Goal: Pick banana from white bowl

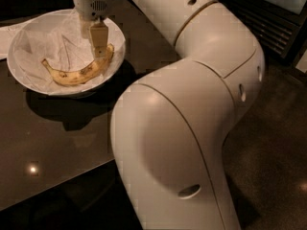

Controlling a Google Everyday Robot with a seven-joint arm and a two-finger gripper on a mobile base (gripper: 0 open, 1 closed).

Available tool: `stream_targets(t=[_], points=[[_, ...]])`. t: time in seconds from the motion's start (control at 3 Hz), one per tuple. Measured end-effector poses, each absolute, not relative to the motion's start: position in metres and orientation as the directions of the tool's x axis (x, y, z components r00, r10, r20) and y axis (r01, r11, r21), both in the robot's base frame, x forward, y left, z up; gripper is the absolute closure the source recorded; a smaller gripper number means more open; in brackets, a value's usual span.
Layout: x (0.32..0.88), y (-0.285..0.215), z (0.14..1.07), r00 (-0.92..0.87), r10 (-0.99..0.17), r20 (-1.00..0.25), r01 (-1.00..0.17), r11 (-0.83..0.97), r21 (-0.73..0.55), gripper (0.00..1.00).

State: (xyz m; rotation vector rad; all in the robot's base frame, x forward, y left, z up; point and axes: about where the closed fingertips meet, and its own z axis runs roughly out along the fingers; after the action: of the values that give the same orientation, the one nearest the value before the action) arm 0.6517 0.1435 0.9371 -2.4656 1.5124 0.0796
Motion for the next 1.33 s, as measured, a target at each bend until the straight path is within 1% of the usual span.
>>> stream_targets(t=[1.33], points=[[0.648, 0.163, 0.903, 0.481, -0.859, -0.176, -0.877, -0.471, -0.101, 0.38]])
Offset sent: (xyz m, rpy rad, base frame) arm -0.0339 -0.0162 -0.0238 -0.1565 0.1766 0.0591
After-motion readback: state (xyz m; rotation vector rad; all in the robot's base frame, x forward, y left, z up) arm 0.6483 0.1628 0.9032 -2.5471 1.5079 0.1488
